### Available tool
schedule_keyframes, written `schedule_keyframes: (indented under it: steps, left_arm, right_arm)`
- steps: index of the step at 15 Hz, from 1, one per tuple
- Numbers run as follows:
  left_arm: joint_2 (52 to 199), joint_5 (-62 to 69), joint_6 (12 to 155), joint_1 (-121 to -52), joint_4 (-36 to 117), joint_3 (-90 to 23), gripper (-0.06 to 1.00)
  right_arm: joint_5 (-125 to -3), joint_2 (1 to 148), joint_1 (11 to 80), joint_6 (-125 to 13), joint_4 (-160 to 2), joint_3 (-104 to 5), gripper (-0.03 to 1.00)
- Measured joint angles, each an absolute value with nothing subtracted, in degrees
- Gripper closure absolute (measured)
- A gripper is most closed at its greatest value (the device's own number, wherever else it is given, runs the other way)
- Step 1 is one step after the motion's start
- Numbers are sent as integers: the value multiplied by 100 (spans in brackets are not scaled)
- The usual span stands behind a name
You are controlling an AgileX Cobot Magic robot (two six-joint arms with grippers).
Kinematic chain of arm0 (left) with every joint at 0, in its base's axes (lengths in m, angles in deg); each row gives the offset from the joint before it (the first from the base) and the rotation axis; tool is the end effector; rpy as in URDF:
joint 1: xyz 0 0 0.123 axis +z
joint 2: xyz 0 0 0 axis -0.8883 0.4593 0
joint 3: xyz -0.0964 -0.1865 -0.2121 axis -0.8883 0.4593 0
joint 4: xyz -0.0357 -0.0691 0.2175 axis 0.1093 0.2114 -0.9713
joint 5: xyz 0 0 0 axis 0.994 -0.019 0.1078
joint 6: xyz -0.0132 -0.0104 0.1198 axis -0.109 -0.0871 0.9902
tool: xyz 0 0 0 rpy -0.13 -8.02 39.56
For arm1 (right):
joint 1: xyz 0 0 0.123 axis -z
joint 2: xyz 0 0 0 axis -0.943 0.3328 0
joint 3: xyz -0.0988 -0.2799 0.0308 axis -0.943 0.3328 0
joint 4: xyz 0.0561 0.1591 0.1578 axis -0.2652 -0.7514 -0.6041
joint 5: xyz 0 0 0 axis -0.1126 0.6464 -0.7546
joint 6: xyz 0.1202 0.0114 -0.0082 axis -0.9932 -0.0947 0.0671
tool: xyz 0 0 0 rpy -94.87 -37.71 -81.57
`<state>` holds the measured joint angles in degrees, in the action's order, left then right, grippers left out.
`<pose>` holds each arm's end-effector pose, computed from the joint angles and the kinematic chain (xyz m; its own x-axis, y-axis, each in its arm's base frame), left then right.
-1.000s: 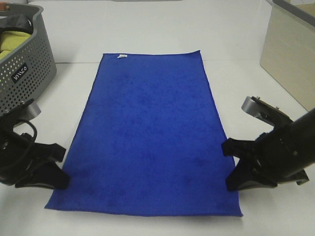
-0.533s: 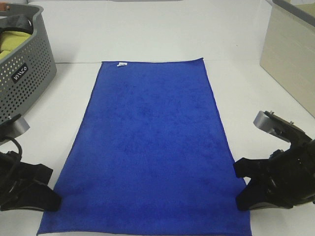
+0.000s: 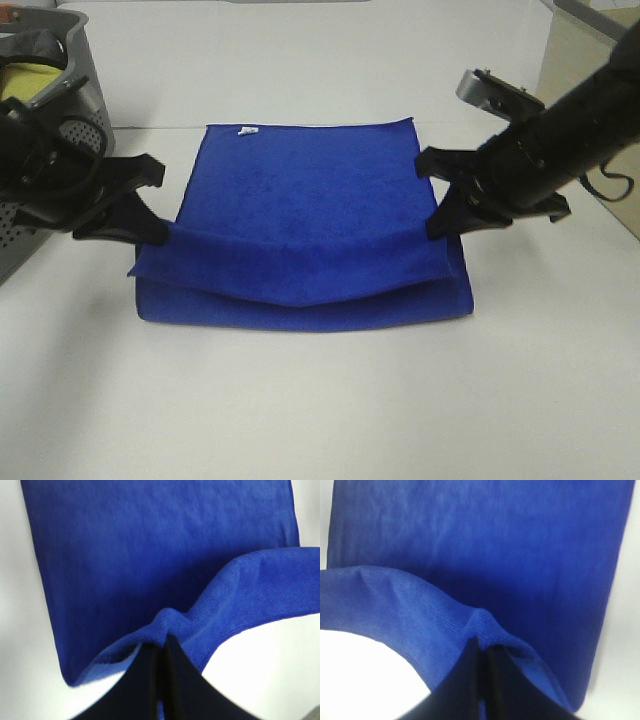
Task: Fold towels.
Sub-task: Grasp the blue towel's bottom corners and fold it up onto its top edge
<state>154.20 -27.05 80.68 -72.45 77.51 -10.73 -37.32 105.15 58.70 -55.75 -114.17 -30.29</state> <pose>0.3240 -0.1094 0.1797 -0.9368 -0.0613 -0.3443 0.1222 0.8650 -0.4866 0.3326 0.1190 0.1788 -0.9482 0.0306 -0.3163 -0.1220 0.8840 0.4513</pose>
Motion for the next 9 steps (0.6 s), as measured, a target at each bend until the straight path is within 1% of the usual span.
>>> schedule_keyframes:
  steps: [5, 9]
  left_arm:
    - [17012, -2533, 8034, -7245, 7717, -3302, 94]
    - [17946, -2075, 8034, -7245, 7694, -4689, 94]
  right_arm:
    - [-3411, 12360, 5899, -6154, -10804, -6009, 97]
    - [-3136, 13569, 6271, -6406, -10563, -7940, 97]
